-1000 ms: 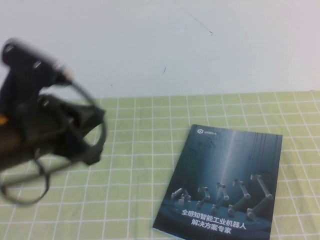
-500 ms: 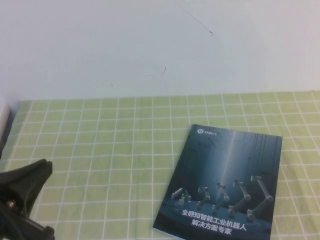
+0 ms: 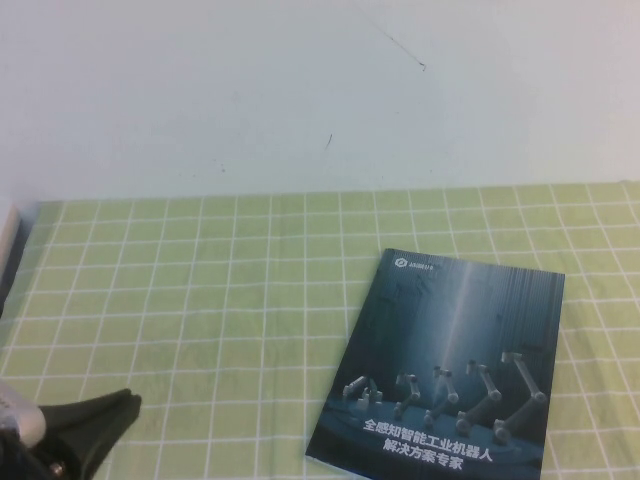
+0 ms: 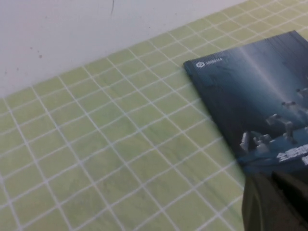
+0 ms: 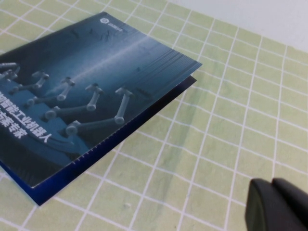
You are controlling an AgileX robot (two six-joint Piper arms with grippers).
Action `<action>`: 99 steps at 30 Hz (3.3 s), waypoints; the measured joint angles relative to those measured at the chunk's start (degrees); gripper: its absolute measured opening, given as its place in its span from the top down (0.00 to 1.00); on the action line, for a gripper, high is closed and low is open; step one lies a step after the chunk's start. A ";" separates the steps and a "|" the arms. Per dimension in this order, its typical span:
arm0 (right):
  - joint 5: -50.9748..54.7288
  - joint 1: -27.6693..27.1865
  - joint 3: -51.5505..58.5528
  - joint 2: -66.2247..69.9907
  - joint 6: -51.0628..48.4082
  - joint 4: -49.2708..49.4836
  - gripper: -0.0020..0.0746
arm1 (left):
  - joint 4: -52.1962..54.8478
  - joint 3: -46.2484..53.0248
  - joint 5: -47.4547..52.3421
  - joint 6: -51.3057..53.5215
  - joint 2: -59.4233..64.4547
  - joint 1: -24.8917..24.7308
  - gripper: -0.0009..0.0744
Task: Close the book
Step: 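Close the open booklet and leave it lying on the table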
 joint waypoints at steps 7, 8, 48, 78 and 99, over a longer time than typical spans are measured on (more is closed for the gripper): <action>-0.21 0.00 0.00 -0.08 0.00 0.10 0.98 | 14.89 5.30 -6.05 -0.02 -12.55 5.04 0.99; -0.21 0.00 0.00 -0.08 0.00 0.10 0.98 | 15.36 6.80 -6.68 -0.02 -15.29 6.42 0.99; -0.21 0.00 0.00 -0.08 0.00 0.33 0.98 | 34.36 19.87 4.13 -39.13 -32.92 21.83 0.99; -0.21 0.00 0.00 -0.08 0.00 0.33 0.98 | 36.93 19.76 4.58 -42.35 -32.92 20.55 0.99; -9.58 -4.69 7.04 -3.41 0.05 -5.46 0.98 | 37.06 19.76 4.77 -42.47 -32.92 20.55 0.99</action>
